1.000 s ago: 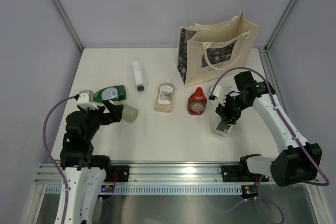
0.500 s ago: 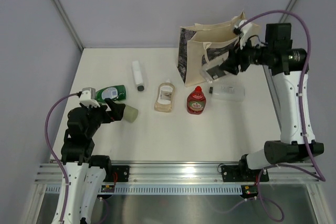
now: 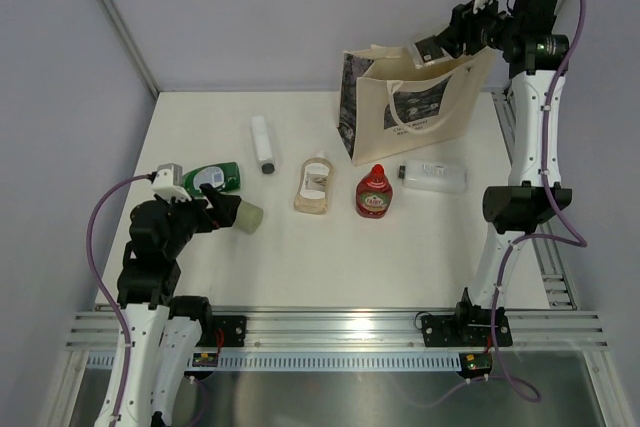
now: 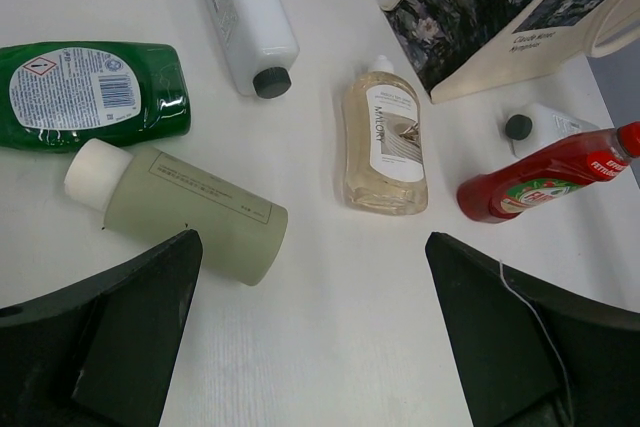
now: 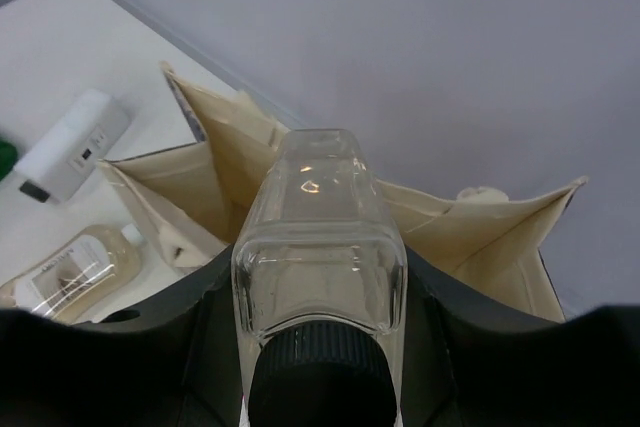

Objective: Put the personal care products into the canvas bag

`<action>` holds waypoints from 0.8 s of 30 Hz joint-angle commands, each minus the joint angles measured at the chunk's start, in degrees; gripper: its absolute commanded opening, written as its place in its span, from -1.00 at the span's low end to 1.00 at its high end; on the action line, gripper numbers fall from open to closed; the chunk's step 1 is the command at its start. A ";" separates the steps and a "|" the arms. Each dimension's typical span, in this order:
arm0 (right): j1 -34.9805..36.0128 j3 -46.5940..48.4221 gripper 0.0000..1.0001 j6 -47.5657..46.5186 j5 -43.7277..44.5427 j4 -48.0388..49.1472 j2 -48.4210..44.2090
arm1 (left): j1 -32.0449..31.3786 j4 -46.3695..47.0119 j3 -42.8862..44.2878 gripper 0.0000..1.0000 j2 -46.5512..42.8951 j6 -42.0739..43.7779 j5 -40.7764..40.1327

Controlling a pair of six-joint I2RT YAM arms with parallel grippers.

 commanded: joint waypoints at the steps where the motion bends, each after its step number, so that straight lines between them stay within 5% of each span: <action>1: -1.89 2.46 -1.00 -1.79 1.72 8.94 -1.11 | -0.02 2.10 2.48 0.98 -0.05 -1.73 2.05; 4: -2.86 -2.72 -1.00 -6.96 4.00 10.43 -1.81 | -0.02 2.01 1.69 0.98 -0.84 -2.70 1.79; 16: -0.85 0.79 -1.00 -16.81 12.97 8.86 11.28 | -0.02 2.71 1.86 0.98 1.79 -3.58 3.19; 24: 1.71 -4.23 -1.00 -16.29 23.15 16.94 15.05 | -0.20 2.97 1.25 0.98 3.99 -8.14 -2.26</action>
